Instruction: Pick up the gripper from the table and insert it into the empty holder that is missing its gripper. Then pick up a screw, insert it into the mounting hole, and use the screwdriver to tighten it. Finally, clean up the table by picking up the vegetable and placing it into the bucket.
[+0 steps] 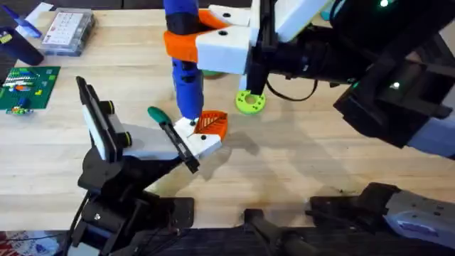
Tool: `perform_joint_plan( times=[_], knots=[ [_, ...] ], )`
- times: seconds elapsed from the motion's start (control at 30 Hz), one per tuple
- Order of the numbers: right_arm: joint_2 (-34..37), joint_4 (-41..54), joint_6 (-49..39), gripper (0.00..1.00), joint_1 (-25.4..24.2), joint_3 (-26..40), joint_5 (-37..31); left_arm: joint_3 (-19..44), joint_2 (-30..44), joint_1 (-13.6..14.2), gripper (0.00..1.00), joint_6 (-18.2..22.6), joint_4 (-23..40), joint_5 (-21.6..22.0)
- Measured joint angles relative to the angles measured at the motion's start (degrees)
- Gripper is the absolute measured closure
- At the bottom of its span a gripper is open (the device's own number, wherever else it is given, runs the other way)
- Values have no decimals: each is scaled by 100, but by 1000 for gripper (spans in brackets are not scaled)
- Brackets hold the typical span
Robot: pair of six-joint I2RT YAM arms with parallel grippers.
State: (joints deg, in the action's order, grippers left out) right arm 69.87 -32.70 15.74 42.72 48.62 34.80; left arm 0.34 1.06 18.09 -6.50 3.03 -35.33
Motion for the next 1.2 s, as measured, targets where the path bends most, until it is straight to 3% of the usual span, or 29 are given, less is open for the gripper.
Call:
perform_joint_plan(
  times=[0.93,1.2],
  knots=[
    [0,-3,-86,966,5,0,49,0,0,0,988,-37,0,-2],
    [223,-1347,560,965,-376,-116,878,103,-13,0,988,20,-169,4]
  ],
)
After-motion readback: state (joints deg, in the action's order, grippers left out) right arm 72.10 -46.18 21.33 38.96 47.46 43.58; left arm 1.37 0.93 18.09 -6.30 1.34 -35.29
